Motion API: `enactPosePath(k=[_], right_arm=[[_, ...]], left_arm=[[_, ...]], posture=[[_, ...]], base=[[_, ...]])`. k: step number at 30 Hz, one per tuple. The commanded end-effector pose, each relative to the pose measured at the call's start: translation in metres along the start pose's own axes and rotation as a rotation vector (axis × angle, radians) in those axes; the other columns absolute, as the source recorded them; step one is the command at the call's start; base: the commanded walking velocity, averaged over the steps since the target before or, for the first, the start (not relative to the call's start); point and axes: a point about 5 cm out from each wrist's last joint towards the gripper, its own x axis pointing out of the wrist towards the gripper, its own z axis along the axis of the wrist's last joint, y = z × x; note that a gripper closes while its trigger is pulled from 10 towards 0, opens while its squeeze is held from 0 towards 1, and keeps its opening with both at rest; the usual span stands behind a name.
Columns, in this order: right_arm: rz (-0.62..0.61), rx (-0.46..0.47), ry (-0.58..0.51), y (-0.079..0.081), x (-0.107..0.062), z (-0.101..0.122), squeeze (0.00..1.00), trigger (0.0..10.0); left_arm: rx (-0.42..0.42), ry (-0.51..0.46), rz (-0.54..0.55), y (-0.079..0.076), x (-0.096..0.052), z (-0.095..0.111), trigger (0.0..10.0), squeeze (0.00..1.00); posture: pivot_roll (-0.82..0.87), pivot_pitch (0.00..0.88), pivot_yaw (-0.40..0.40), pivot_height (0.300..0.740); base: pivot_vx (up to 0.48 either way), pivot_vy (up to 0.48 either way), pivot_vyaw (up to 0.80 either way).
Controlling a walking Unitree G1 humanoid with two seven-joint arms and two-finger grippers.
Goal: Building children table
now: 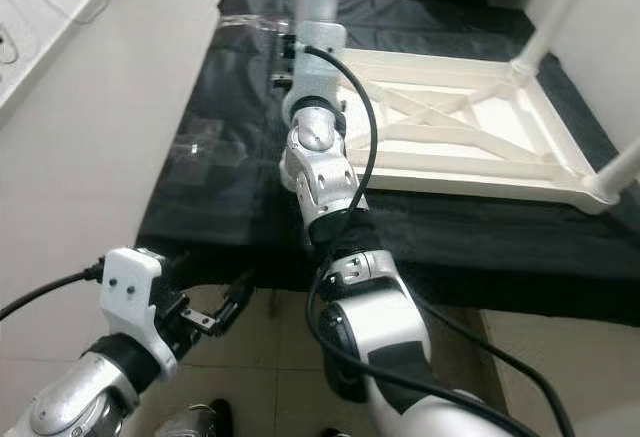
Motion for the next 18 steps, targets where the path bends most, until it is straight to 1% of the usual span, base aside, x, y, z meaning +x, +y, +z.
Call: enactPosePath(k=[1,2,3,5,6,10,12,18], right_arm=[[-0.277,-0.101,0.290,-0.050,0.002,-0.073,0.00,10.0],[-0.353,-0.108,0.321,-0.053,-0.002,-0.077,0.00,10.0],[-0.353,-0.108,0.321,-0.053,-0.002,-0.077,0.00,10.0],[-0.439,-0.098,0.317,-0.053,-0.011,-0.078,0.00,10.0],[-0.457,-0.093,0.307,-0.050,-0.015,-0.077,0.00,10.0],[-0.464,-0.092,0.300,-0.044,-0.020,-0.075,0.00,10.0],[-0.443,-0.092,0.309,-0.036,-0.026,-0.075,0.00,10.0],[-0.433,-0.098,0.310,-0.029,-0.028,-0.075,0.00,10.0]], left_arm=[[0.003,0.022,-0.001,0.001,-0.001,-0.005,10.0,0.00],[0.006,0.022,-0.002,0.002,0.001,-0.005,10.0,0.00],[0.006,0.022,-0.002,0.002,0.001,-0.005,10.0,0.00],[0.006,0.017,-0.008,0.002,0.003,-0.005,10.0,0.00],[0.001,0.016,-0.016,0.001,0.004,-0.006,10.0,0.00],[-0.004,0.017,-0.029,-0.002,0.005,-0.007,10.0,0.00],[-0.008,0.022,-0.047,-0.006,0.005,-0.010,10.0,0.00],[-0.012,0.024,-0.055,-0.008,0.006,-0.012,10.0,0.00]], posture=[[0.16,0.213,-0.083,0.740],[0.15,0.205,-0.081,0.740],[0.15,0.205,-0.081,0.740],[0.15,0.200,-0.075,0.740],[0.15,0.196,-0.072,0.740],[0.15,0.192,-0.070,0.740],[0.15,0.189,-0.071,0.740],[0.14,0.176,-0.074,0.740]], base=[[0.000,0.000,0.00],[0.000,0.000,0.00],[0.000,0.000,0.00],[0.000,0.000,0.00],[0.000,0.000,0.00],[0.000,0.000,0.00],[0.000,0.000,0.00],[0.000,0.000,0.00]])
